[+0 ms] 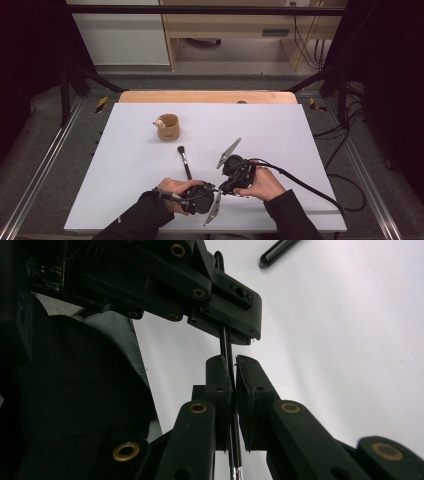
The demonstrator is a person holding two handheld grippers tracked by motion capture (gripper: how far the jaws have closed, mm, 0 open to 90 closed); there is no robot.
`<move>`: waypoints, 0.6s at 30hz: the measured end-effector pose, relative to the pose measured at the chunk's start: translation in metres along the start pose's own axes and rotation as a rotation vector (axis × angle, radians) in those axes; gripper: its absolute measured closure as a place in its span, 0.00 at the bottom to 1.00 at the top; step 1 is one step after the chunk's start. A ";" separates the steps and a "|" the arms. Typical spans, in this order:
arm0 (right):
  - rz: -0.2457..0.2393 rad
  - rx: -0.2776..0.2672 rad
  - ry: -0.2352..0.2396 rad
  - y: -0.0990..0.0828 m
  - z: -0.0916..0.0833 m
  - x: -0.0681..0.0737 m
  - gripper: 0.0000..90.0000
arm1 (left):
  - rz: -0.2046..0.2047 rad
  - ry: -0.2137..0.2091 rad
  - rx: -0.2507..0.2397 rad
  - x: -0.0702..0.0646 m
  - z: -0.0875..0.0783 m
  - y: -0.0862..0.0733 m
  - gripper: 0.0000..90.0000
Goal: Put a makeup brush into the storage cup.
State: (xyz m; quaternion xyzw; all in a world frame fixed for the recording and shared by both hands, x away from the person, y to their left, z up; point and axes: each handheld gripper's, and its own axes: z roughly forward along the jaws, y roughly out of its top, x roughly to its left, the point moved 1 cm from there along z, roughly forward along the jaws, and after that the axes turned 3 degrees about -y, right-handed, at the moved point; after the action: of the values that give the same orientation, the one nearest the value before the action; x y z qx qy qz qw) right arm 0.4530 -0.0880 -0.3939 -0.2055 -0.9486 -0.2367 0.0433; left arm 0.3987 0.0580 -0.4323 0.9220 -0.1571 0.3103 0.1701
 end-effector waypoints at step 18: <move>0.013 -0.229 -0.219 -0.008 -0.040 -0.008 0.57 | -0.133 -0.017 -0.016 0.002 -0.007 -0.013 0.94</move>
State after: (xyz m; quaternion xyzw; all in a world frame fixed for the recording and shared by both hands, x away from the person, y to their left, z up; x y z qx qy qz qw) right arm 0.4563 -0.1160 -0.3635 -0.2397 -0.9131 -0.3194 -0.0825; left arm 0.4016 0.0719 -0.4291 0.9316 -0.0994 0.2893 0.1963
